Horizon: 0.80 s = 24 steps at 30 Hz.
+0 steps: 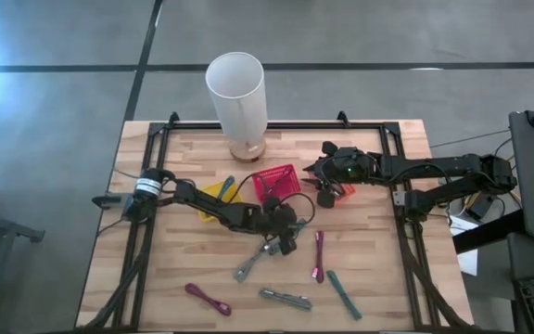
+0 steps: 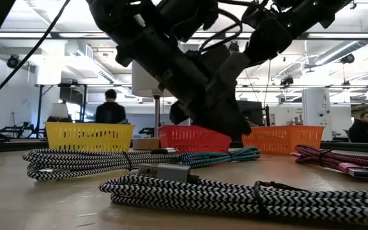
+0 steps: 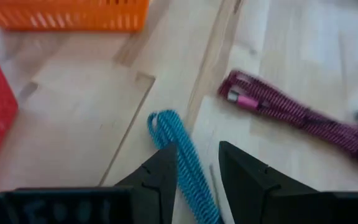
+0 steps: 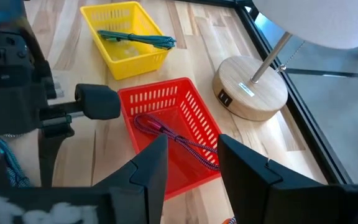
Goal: Pick & Place USB Port
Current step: Put the top blue charger cable into the yellow bin
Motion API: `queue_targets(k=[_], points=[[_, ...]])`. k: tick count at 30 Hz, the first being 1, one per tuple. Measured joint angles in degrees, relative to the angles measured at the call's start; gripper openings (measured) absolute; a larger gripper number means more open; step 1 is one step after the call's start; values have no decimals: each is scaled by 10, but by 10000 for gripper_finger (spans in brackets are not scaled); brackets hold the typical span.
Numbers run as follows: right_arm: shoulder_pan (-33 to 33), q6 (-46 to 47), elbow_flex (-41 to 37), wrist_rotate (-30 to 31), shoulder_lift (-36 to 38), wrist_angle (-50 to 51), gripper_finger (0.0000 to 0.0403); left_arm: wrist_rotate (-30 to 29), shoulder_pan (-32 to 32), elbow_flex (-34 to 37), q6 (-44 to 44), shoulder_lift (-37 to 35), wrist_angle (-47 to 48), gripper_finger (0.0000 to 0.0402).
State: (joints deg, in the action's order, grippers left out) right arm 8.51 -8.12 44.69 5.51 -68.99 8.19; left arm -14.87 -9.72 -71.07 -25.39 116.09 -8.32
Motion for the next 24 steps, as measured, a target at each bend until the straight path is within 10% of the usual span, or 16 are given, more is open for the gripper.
queue_targets(k=[17, 24], points=[[0, 0, 0, 0, 0, 0, 134, 5, 0, 1, -1, 53, -27, 118], [0, 0, 0, 0, 0, 0, 134, 2, 0, 1, 2, 55, -32, 46]])
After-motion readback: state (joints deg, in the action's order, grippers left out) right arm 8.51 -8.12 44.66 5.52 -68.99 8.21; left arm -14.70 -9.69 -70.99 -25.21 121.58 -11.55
